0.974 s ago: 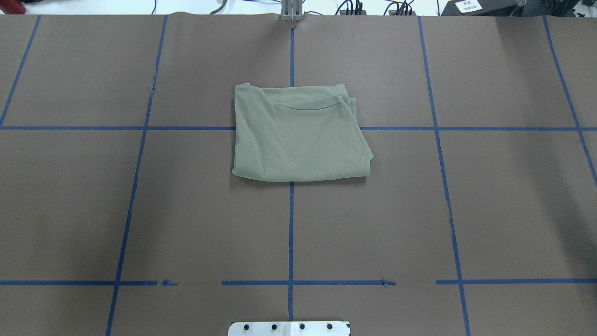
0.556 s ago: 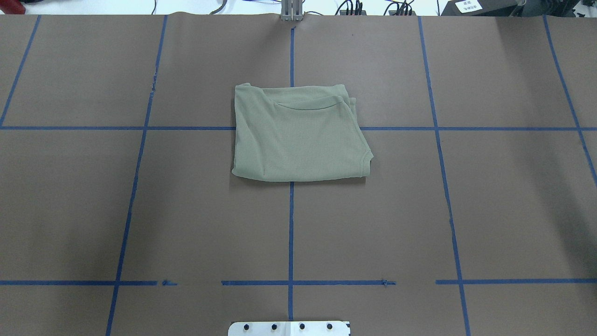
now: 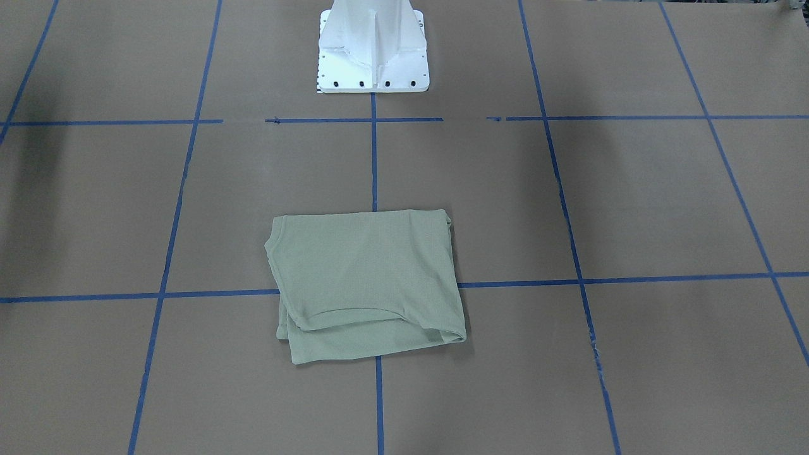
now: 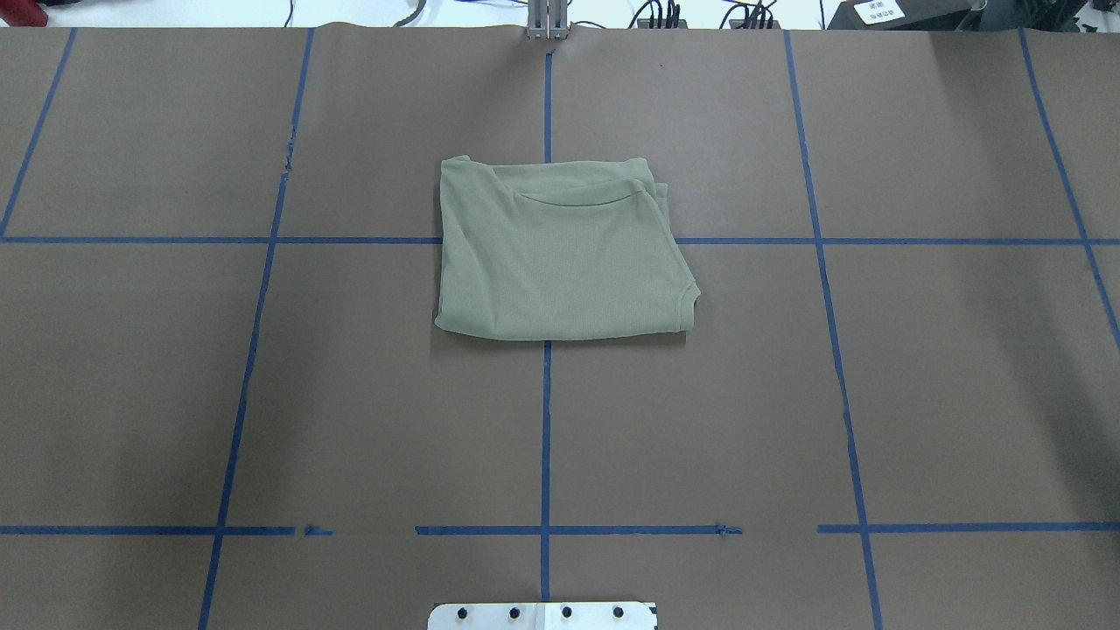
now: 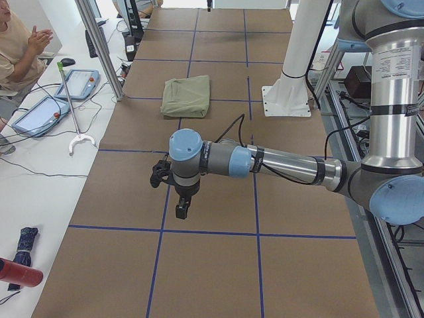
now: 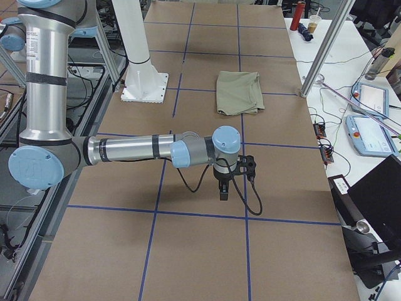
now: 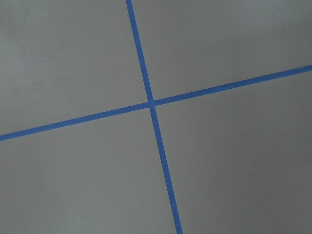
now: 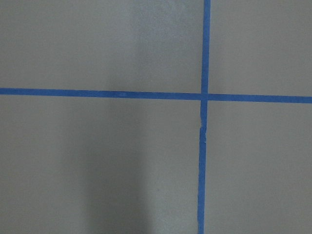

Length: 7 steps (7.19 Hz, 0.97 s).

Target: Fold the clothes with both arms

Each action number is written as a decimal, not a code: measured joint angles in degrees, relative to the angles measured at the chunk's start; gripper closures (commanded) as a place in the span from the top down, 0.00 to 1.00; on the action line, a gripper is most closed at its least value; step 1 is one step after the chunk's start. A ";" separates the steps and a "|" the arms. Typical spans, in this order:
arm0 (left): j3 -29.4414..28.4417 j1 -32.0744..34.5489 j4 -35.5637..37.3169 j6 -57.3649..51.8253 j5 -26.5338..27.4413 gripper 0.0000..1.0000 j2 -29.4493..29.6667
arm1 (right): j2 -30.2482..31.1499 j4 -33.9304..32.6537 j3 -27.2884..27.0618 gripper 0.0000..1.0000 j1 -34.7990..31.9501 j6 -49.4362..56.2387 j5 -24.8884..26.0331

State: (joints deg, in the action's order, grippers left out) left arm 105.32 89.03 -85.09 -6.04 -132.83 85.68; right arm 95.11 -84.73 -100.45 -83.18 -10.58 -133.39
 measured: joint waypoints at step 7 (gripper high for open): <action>1.26 -0.16 2.97 -0.07 -0.24 1.00 0.35 | -0.25 -7.22 -0.55 1.00 0.07 8.04 -0.28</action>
State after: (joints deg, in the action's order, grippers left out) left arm 106.58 88.87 -82.12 -6.12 -133.07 86.04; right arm 94.86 -91.95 -101.00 -83.11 -2.54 -133.67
